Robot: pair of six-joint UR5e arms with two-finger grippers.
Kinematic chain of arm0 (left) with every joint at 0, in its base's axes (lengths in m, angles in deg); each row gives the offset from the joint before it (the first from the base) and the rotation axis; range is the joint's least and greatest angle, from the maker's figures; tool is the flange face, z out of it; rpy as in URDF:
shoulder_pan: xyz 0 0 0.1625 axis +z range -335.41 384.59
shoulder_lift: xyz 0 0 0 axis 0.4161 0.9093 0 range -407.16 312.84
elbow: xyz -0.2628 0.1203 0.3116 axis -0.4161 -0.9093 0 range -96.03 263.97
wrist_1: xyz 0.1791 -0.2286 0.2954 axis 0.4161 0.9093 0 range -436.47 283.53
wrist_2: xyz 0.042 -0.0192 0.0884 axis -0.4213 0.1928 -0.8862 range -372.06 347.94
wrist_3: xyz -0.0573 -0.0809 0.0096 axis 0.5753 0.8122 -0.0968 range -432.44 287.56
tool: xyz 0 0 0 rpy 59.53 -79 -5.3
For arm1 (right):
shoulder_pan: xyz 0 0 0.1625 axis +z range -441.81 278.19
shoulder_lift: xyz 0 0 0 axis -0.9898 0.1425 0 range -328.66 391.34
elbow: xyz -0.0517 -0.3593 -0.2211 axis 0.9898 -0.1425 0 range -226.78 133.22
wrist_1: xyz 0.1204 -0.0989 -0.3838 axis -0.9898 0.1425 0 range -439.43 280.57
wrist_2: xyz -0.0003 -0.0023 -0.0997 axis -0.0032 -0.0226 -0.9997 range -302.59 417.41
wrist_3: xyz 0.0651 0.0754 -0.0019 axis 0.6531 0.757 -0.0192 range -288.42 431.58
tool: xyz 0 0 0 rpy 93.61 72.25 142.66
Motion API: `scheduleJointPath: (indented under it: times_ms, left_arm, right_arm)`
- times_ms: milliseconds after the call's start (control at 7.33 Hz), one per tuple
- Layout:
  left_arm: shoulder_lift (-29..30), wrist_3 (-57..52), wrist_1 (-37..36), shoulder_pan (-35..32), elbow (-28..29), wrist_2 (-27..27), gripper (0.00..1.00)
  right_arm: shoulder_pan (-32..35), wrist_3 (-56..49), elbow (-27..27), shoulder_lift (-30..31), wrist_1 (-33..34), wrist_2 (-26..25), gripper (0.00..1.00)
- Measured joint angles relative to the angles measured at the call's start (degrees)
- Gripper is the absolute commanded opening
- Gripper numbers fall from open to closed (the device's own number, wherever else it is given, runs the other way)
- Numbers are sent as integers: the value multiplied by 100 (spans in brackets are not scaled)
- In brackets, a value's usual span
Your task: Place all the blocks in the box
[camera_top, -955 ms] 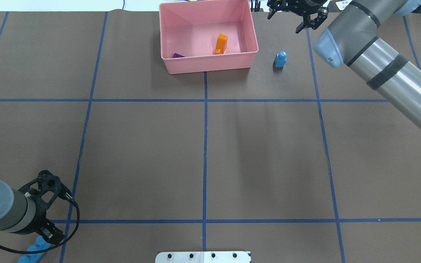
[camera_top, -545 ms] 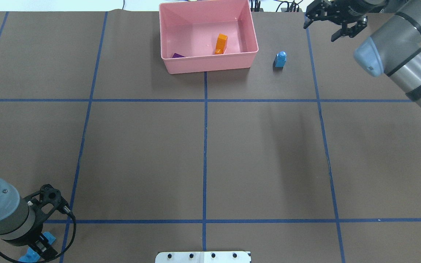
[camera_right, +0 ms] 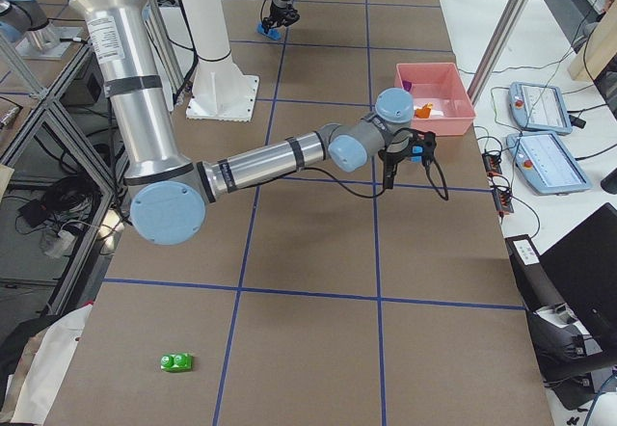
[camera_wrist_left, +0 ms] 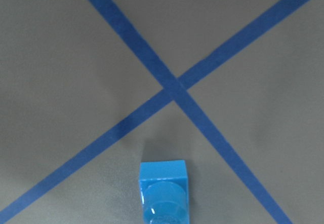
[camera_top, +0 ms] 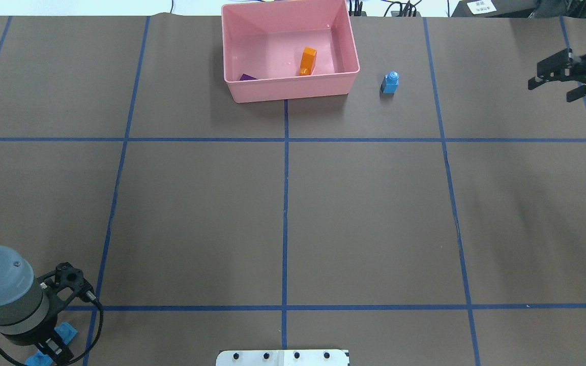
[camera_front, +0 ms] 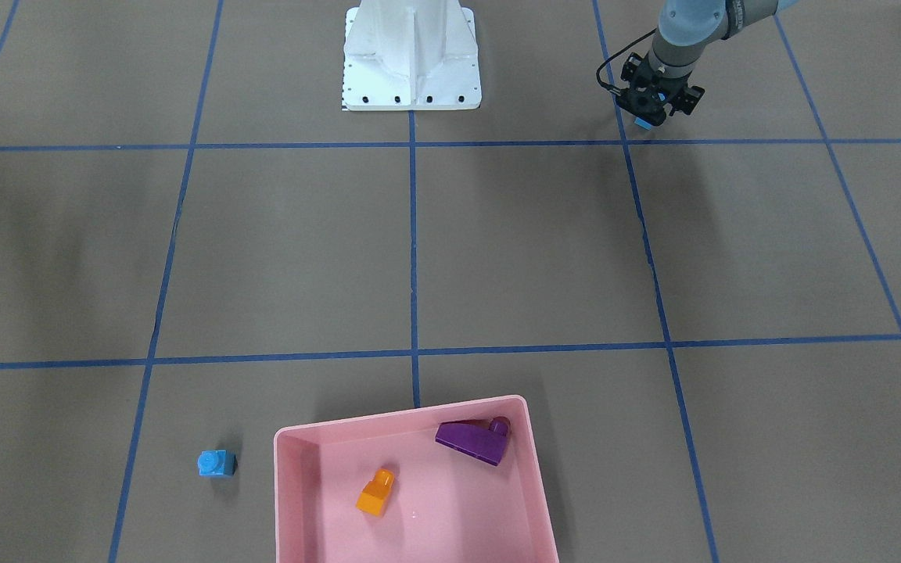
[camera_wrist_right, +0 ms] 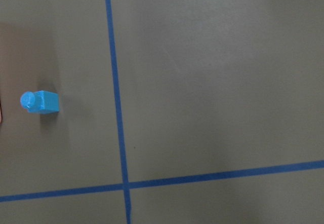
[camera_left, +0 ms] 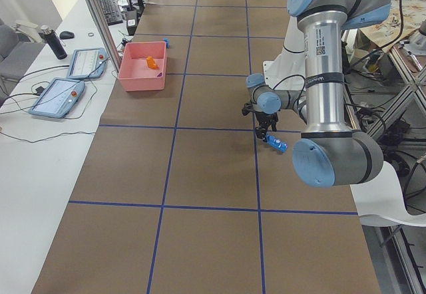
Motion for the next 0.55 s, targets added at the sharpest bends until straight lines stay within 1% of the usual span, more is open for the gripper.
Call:
scheduleJointPath:
  times_ms: [136,273,409,545]
  left_arm:
    - [13,-9,-1,2,62,15,51]
    - [30,-12,-3,4,118,29,14]
    - [17,-9,-6,-6,126,37,0]
    - [-7,3,-14,-43,81,41,0]
  right_arm:
    - [180,-535,259,623,-4,6,100]
    - [411,-1187,447,1249,-9,45,100]
    - [666,-1853,541,1802,-11,140,100]
    - [866,-2419,570,2240,-9,216,100]
